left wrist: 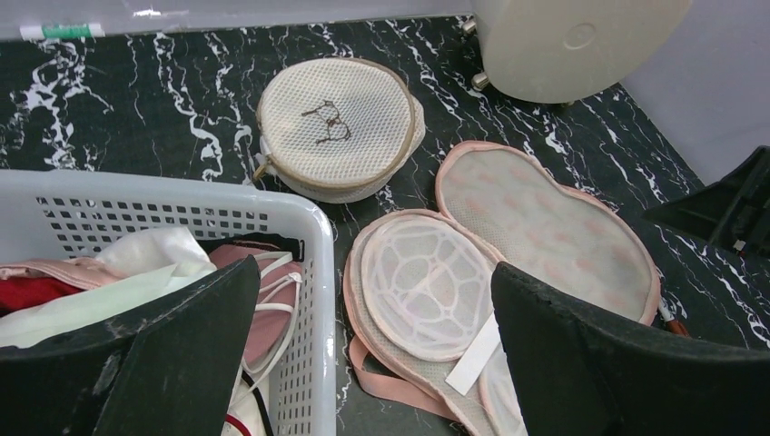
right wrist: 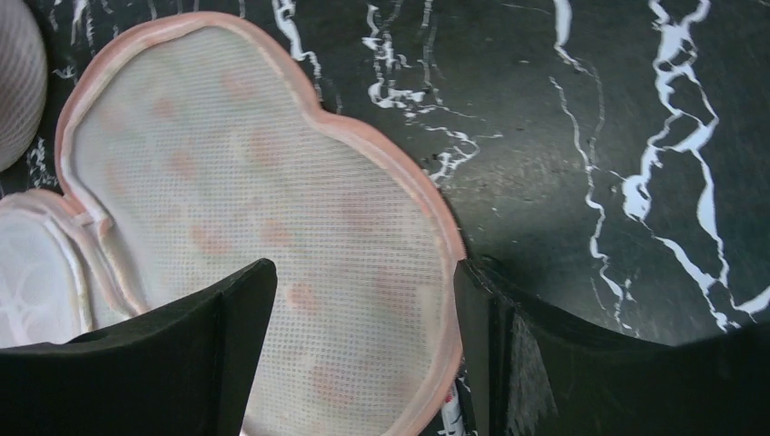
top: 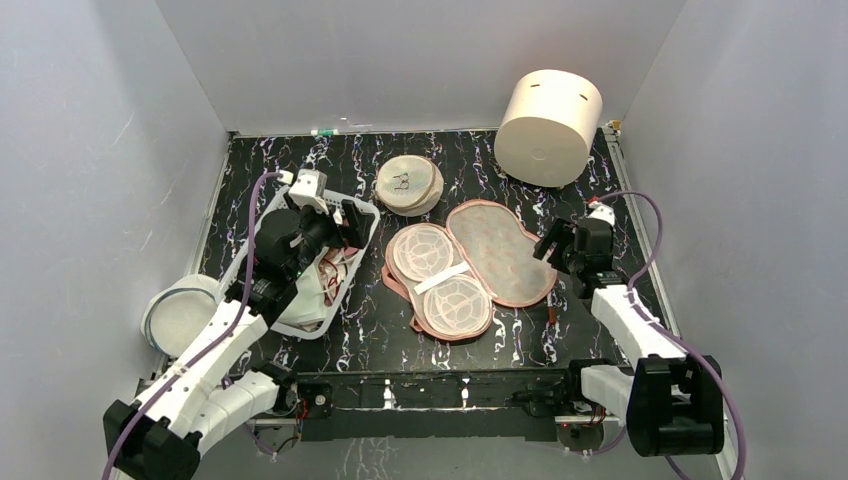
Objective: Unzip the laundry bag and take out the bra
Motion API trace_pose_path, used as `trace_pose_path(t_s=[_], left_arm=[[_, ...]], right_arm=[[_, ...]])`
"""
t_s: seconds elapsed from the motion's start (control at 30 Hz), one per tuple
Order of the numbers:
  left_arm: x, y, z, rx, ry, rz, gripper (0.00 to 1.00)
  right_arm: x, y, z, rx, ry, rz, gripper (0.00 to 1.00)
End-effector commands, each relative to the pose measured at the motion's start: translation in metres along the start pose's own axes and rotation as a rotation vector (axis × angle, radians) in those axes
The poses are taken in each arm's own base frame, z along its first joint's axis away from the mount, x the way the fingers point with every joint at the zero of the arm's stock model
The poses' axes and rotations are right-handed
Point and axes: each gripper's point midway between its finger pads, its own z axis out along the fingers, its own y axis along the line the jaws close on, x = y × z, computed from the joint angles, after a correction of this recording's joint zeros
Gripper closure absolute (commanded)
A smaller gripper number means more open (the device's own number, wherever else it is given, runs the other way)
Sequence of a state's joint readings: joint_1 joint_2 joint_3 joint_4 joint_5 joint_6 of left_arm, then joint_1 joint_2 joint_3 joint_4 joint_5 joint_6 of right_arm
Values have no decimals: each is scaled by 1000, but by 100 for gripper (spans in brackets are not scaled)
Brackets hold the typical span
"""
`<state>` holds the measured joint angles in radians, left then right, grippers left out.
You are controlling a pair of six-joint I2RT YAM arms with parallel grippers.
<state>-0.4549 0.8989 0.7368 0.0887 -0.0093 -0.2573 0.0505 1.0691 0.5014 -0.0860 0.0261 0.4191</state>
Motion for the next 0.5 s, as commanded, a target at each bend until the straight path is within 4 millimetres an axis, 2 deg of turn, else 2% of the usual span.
trace_pose_path(t_s=[0.0,0.1,0.47], left_arm=[[-17,-5,-13,5,-61,69,1],[-18,-5,-15,-1,-68,82,2],[-16,-12,-17,19,-67,88,2]], right_arm=[[-19,-19,1,47,-27,98,31],[-15,-29,3,13,-1,162,33],[6,-44,14,-205,93,343,43]])
